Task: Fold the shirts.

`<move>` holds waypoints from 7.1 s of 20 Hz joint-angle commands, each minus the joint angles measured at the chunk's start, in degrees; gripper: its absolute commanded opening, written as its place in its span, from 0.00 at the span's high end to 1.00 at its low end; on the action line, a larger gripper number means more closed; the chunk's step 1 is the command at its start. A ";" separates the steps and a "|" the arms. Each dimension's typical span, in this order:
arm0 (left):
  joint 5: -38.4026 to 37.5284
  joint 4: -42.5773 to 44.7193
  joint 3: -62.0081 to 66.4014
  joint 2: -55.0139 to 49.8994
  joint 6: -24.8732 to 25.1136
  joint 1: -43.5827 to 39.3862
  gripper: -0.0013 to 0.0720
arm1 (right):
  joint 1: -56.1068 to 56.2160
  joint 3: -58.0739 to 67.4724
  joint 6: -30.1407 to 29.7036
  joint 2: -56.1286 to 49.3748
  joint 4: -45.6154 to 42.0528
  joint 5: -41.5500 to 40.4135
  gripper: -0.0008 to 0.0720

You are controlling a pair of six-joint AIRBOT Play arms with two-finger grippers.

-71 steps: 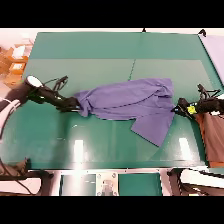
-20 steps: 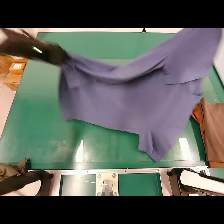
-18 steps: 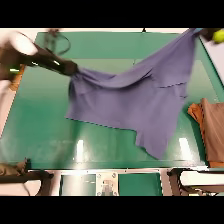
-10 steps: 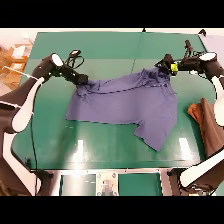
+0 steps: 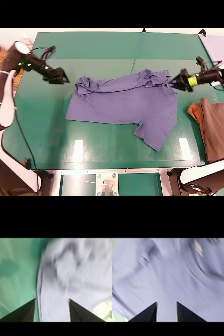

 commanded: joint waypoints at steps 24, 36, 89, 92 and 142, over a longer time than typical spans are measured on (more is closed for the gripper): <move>14.64 -7.87 -41.75 11.91 10.97 -0.46 0.94 | -17.20 -46.99 -7.19 19.26 3.65 -17.31 0.40; 11.52 -7.87 -33.18 17.00 11.28 -0.46 0.94 | -13.49 -37.31 -17.44 18.12 20.00 -13.18 0.96; 32.59 -5.14 -25.79 9.09 11.76 -1.66 0.94 | 4.50 -5.62 -7.87 -3.82 -4.31 -22.16 0.97; 31.17 -5.14 -26.34 9.11 9.31 -1.66 0.94 | 4.42 -5.40 -7.76 -3.80 -4.17 -21.86 0.96; 48.59 -8.66 -81.59 53.59 -27.89 -14.32 0.30 | -8.11 -57.94 2.12 32.59 -5.14 -17.77 0.29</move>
